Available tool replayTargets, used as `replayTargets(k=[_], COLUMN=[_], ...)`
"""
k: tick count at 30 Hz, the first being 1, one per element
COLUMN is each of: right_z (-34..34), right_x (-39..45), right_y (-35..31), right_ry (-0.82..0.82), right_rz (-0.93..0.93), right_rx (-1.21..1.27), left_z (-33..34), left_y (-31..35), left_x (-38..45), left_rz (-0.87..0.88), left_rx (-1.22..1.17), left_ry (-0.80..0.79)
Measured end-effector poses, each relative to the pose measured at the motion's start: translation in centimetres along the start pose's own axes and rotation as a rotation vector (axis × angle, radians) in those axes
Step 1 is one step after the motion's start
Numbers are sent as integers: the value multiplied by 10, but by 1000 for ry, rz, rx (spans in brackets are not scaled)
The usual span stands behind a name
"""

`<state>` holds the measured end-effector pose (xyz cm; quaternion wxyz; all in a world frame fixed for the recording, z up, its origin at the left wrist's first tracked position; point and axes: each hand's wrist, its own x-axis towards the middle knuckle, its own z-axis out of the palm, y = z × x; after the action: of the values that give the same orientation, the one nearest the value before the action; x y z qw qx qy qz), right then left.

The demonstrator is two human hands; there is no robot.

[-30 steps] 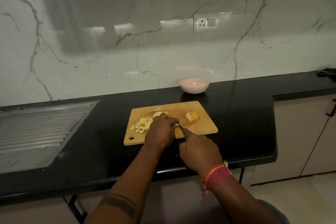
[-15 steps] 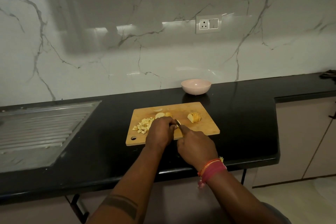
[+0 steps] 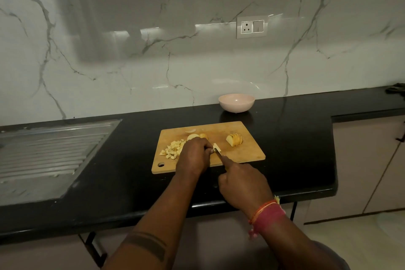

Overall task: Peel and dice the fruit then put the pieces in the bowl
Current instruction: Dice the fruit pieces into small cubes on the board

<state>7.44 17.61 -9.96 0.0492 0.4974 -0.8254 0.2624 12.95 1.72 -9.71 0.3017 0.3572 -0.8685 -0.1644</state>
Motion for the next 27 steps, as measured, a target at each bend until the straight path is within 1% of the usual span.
replayTargets(k=[3,7,14,18,27], right_z=[-2,-3,-3,-1,0], right_x=[-7,-4,5,13,28], right_y=[0,0,-3,-9,-15], right_ry=[43,31,34,9,-79], right_rz=[10,37,33,28,8], right_rx=[19,88,119,84,13], left_z=[-2,-3,-2,-2,-1], left_y=[1,2,1,0,-2], left_x=[-3,-3,-4,-1,-1], left_rz=[-42,-60,-33,-60,-37], left_rx=[-5,-20,-13,-43,-25], left_ry=[-5,-12,-1,-2,15])
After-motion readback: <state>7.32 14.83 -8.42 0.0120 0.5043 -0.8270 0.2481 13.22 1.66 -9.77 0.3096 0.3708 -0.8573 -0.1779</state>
